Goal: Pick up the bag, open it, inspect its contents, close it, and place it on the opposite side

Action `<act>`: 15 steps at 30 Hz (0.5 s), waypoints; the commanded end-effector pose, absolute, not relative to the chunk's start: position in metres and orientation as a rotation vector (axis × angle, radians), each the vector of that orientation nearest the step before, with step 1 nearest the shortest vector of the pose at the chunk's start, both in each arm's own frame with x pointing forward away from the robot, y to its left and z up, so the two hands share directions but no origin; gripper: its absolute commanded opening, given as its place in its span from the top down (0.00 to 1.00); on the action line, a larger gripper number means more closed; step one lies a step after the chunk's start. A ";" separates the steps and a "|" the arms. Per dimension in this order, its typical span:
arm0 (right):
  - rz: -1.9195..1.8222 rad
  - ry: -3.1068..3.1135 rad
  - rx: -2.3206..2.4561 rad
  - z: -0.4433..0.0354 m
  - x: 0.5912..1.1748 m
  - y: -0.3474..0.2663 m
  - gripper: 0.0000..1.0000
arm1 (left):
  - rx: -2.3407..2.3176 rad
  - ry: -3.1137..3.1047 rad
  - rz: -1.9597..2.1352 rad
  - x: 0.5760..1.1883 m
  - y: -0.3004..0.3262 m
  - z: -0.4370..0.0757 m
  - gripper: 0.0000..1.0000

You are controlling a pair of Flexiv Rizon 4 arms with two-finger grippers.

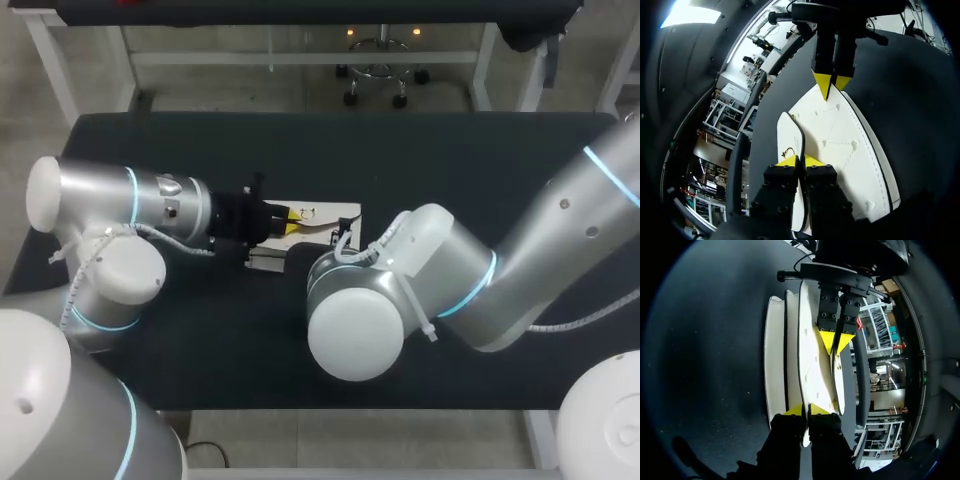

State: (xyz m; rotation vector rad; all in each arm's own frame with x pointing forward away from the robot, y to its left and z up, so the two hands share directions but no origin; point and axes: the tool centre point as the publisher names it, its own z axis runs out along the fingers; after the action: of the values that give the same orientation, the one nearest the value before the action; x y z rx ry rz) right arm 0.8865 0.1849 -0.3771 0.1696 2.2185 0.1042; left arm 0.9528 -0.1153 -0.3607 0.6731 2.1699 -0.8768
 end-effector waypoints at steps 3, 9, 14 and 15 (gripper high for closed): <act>0.124 2.208 0.159 -0.378 0.884 0.183 1.00 | 0.672 2.176 -0.870 0.954 -0.118 -0.368 1.00; 0.124 2.208 0.159 -0.378 0.884 0.183 1.00 | 0.677 2.195 -0.911 0.955 -0.101 -0.366 1.00; 0.124 2.208 0.159 -0.378 0.884 0.183 1.00 | 0.687 2.197 -0.957 0.956 -0.093 -0.363 1.00; 0.124 2.208 0.159 -0.378 0.884 0.183 1.00 | 0.686 2.196 -0.955 0.956 -0.092 -0.363 1.00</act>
State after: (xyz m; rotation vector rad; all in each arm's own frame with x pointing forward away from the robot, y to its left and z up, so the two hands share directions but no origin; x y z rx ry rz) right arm 0.8864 0.1884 -0.3756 0.1670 2.2176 0.1108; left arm 0.9530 -0.1047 -0.3610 0.6750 2.2049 -0.9356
